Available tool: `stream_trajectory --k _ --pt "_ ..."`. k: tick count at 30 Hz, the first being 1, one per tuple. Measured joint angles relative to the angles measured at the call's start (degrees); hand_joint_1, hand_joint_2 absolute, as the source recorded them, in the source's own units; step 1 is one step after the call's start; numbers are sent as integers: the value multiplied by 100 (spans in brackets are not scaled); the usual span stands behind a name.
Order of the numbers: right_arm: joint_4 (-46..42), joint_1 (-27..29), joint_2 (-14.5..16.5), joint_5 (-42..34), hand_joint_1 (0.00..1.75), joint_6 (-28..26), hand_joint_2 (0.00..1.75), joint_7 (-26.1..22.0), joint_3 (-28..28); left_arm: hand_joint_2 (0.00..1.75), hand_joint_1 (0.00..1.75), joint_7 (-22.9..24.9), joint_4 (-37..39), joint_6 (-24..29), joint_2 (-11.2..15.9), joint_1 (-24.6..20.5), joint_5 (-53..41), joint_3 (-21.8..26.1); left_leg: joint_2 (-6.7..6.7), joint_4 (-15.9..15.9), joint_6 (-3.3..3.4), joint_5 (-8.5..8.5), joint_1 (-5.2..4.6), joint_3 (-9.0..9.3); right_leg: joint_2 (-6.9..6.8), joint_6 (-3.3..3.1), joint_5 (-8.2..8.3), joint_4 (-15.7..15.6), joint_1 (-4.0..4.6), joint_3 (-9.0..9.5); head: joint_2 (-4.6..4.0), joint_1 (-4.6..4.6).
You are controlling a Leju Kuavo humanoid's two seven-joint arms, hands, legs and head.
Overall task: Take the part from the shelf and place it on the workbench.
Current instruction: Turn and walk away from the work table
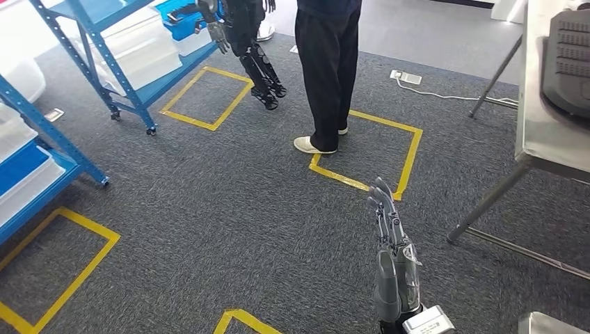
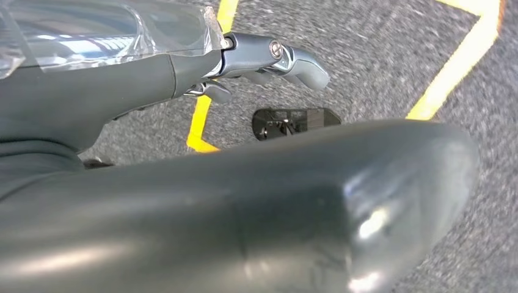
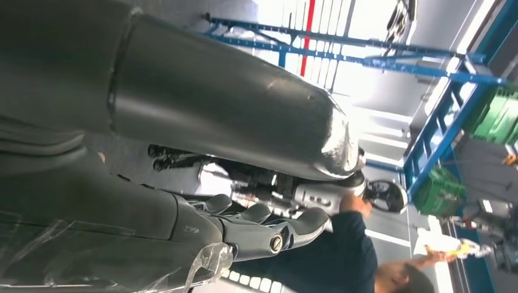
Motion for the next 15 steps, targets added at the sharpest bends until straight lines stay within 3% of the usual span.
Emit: stream_trajectory --k 2,4,6,8,10,12,13,14,15 --pt "25 -3 2 -3 0 9 0 -5 15 0 0 0 0 0 16 3 -4 1 -174 95 -73 -55 29 -23 273 85 442 -950 -112 422 0 1" --pt "48 -5 10 -31 0 14 0 -17 20 0 0 0 0 1 36 -9 -22 1 -297 183 -114 -92 29 -89 472 45 617 -1455 -190 640 0 0" --pt "71 -11 22 -67 0 14 0 -33 21 0 0 1 1 5 55 8 -49 0 -383 203 -118 -89 40 -138 342 -86 627 -1500 -187 654 0 -3" --pt "85 -19 33 -84 0 14 0 -42 21 0 0 2 1 9 72 37 -65 -1 -202 475 -166 -255 46 -282 174 -170 631 -1504 -174 658 0 -4" --pt "92 -22 40 -89 0 14 0 -45 21 0 0 2 0 15 74 32 -74 -2 135 1312 -237 -676 66 -685 20 -225 633 -1518 -147 662 0 -3" --pt "105 -21 40 -99 0 14 0 -46 21 0 0 2 0 20 74 23 -79 -2 261 2231 -268 -1036 106 -1139 -145 -255 617 -1522 -116 664 0 -1" --pt "114 -20 40 -109 0 14 0 -49 21 0 0 3 0 20 74 27 -80 -3 271 2421 -259 -1076 113 -1238 -220 -265 605 -1522 -100 672 0 -1" --pt "123 -20 41 -125 0 14 0 -56 21 0 0 5 0 20 74 32 -80 -3 278 2330 -234 -993 108 -1193 -293 -272 591 -1522 -85 688 0 -1" --pt "129 -20 42 -148 0 9 0 -69 21 0 0 12 0 21 74 34 -81 -4 311 1972 -193 -808 79 -1005 -364 -274 575 -1527 -73 720 0 -1"
